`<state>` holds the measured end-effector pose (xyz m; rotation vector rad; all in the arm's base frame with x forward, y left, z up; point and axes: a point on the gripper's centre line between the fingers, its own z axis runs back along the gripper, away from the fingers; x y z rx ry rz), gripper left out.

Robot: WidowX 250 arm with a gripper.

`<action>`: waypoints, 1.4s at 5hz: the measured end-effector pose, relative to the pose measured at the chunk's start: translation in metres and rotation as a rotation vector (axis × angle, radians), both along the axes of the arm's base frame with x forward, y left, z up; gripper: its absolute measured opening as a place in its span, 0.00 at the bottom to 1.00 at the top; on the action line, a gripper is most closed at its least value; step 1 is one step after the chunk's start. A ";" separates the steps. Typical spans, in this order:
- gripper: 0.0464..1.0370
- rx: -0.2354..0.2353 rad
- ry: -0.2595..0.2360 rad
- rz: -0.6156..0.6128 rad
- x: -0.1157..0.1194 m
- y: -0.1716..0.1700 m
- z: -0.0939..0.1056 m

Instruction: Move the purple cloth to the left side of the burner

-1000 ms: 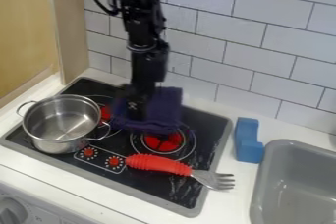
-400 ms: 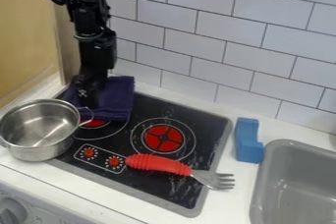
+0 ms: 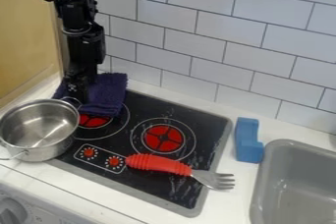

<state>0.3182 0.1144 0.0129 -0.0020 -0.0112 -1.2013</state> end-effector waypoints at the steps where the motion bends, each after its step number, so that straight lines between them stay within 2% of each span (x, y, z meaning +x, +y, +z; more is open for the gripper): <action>1: 0.96 -0.003 -0.003 0.001 0.000 0.000 0.000; 3: 0.96 0.003 -0.004 0.008 0.000 -0.001 0.006; 4: 0.96 0.025 -0.050 -0.004 0.003 -0.004 0.029; 6: 0.96 0.061 -0.114 -0.004 -0.011 -0.012 0.067; 7: 0.96 0.064 -0.121 -0.005 -0.011 -0.012 0.070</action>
